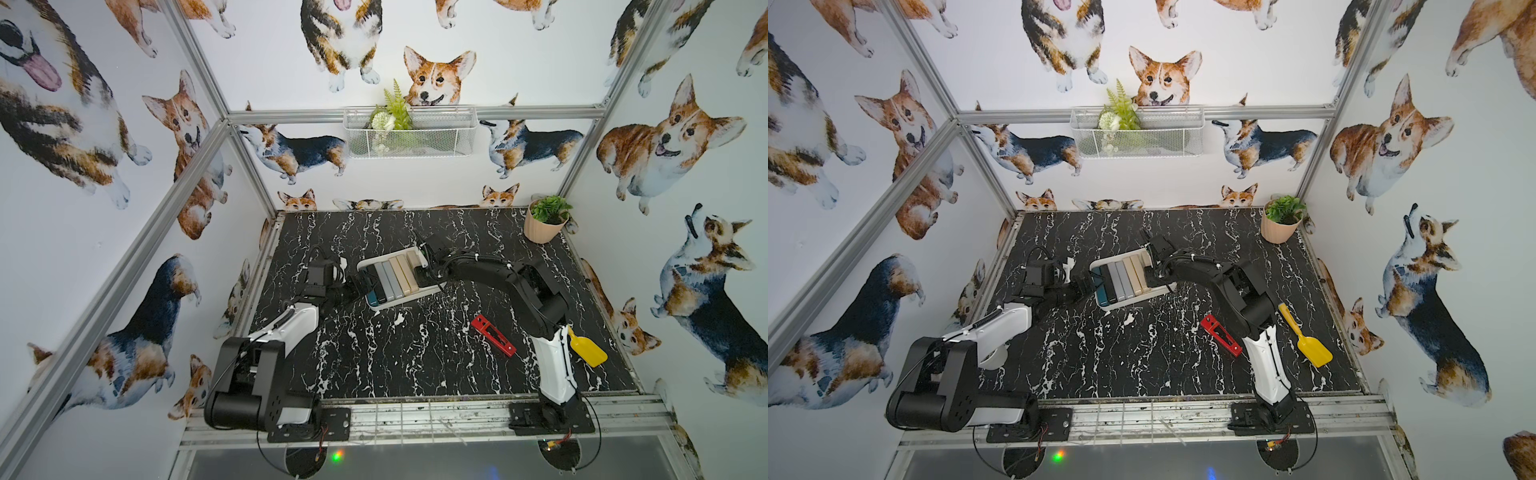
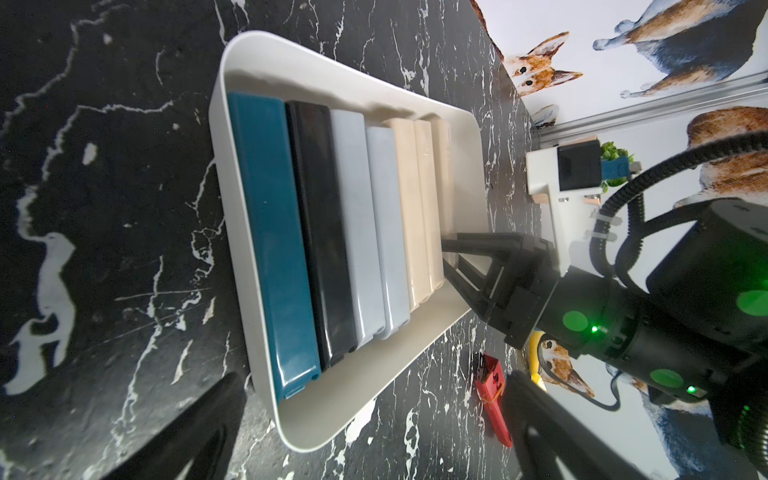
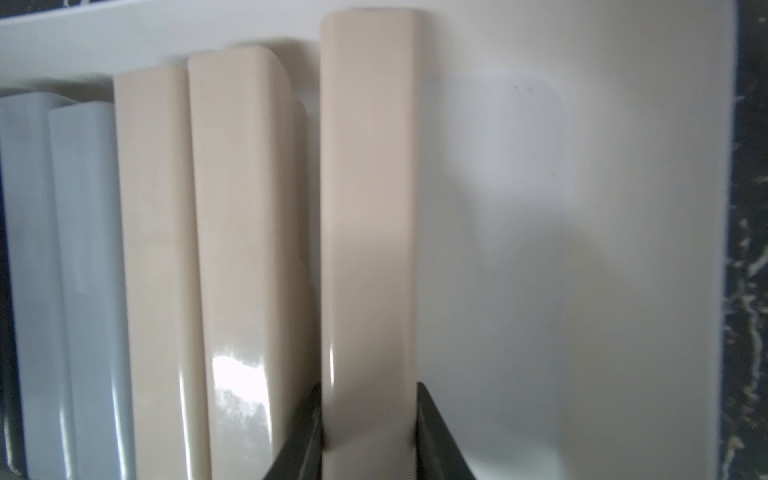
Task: Put the pruning pliers into the storage box
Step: Place the pruning pliers in the storage box.
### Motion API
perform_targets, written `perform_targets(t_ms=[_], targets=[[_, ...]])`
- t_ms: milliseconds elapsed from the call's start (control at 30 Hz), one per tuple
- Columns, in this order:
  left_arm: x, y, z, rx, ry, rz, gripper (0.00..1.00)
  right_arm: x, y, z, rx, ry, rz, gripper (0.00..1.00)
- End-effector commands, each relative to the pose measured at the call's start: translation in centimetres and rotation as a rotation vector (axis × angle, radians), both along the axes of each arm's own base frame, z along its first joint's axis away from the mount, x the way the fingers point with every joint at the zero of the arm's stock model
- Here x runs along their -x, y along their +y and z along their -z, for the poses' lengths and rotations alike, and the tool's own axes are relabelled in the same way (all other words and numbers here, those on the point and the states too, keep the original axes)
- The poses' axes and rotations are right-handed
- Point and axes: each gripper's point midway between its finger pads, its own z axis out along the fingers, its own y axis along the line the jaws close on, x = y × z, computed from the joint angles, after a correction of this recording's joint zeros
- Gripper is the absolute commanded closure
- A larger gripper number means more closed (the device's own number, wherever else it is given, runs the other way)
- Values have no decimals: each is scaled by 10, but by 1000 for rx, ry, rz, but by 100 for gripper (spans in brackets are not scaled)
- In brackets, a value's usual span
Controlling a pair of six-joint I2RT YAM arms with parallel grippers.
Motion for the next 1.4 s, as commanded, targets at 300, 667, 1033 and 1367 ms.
perform_targets(t_ms=[300,667,1033,1367], targets=[[0,-1,-1,13,-9,3,0,2,1,-3,0,-2,0,55],[0,-1,0,15,-8,2,0,1,1,-18,-22,-31,-1,51],[0,-1,1,17,-4,2,0,0,-1,-35,-30,-66,-3,48],[1,-1,1,16,-4,3,0,-4,-5,-43,-11,-102,-6,58]])
